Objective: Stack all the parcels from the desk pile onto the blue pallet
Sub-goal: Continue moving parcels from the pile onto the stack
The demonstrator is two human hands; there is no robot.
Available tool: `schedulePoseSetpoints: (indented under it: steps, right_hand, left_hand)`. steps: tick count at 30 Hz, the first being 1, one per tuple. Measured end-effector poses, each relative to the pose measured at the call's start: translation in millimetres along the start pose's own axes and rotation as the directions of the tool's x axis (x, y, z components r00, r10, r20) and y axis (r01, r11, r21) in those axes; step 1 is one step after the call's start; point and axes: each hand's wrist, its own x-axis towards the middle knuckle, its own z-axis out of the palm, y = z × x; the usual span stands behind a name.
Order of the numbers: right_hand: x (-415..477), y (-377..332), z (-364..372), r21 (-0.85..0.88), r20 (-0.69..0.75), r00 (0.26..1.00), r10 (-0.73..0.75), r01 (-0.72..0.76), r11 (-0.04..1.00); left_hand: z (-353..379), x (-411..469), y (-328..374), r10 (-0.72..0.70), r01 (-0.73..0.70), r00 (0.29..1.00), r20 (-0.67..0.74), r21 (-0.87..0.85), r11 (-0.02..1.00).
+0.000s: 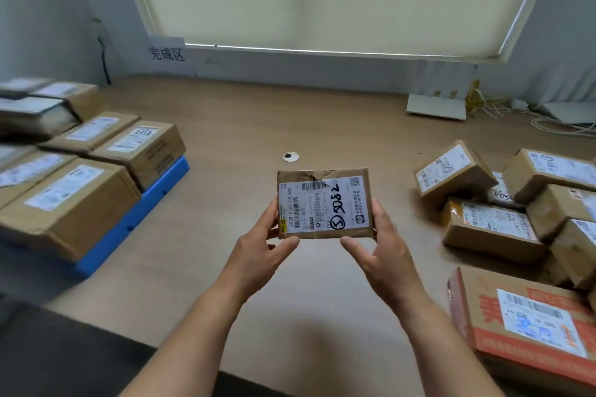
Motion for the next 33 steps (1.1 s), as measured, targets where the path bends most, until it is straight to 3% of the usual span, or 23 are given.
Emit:
schedulePoseSetpoints:
  steps: [8, 20, 33]
  right_hand:
    - [-27.7, -81.9, 84.5, 0.045, 0.077, 0.988, -0.134, 0.131, 0.99]
    - [-60.8, -187.0, 203.1, 0.182, 0.128, 0.94, -0.315, 0.29, 0.94]
    - [-23.0, -237.9, 305.9, 0.252, 0.167, 0.921, -0.352, 0.305, 0.918]
  left_hand:
    - [-105.3, -60.8, -45.6, -0.017, 0.025, 0.989, -0.146, 0.054, 0.998]
    - [-242.2, -138.5, -113.5, -0.084, 0.085, 0.939, -0.334, -0.011, 0.996]
    - [-328.8, -128.3, -160.5, -0.129, 0.139, 0.887, -0.444, -0.01, 0.99]
